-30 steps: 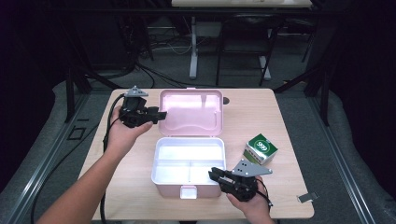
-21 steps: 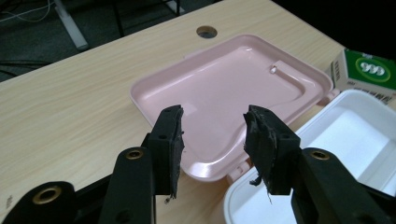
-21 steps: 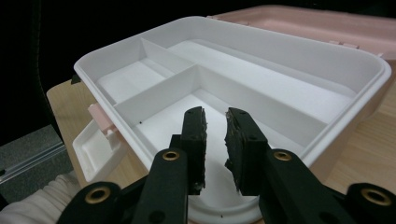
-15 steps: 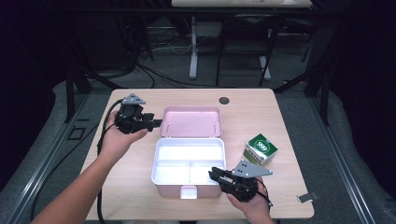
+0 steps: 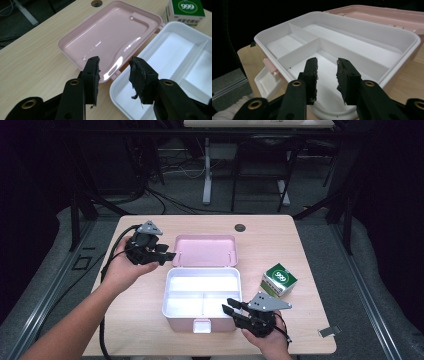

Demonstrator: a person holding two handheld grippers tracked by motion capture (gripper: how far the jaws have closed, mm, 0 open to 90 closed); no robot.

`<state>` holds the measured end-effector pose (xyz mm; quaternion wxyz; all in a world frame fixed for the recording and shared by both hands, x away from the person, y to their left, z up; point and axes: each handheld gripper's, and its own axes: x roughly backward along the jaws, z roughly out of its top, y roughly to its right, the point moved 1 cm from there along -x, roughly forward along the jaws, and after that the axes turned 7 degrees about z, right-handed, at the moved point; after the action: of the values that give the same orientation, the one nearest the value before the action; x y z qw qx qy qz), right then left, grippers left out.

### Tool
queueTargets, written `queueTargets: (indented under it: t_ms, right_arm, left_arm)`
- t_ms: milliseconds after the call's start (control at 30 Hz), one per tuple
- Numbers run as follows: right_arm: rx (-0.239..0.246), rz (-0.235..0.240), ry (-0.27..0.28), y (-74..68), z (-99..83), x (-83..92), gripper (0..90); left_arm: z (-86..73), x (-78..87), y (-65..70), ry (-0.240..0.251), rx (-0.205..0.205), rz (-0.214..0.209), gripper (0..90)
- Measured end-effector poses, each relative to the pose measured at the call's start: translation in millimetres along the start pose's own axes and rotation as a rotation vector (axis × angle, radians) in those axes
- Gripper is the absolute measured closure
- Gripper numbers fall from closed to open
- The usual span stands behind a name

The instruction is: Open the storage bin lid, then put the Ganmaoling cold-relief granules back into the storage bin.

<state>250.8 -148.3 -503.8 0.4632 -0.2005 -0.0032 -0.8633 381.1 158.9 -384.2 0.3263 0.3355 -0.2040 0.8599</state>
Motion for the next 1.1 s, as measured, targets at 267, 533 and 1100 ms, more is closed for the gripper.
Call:
queueTargets:
  t_ms: [267,533,1100]
  right_arm:
    - [-0.005,-0.009,0.023,2.2,6.3,10.9,66.4]
    - [-0.043,-0.015,0.041,12.0,7.2,16.5,63.1]
    - [-0.065,-0.056,0.054,23.9,4.6,24.0,58.6]
  left_arm:
    - [1.7,0.1,14.4,-0.086,-0.135,-0.047,59.3]
    - [6.2,-0.3,28.0,-0.18,-0.262,-0.086,59.3]
    - [15.6,-15.5,57.0,-0.295,-0.426,-0.131,66.0]
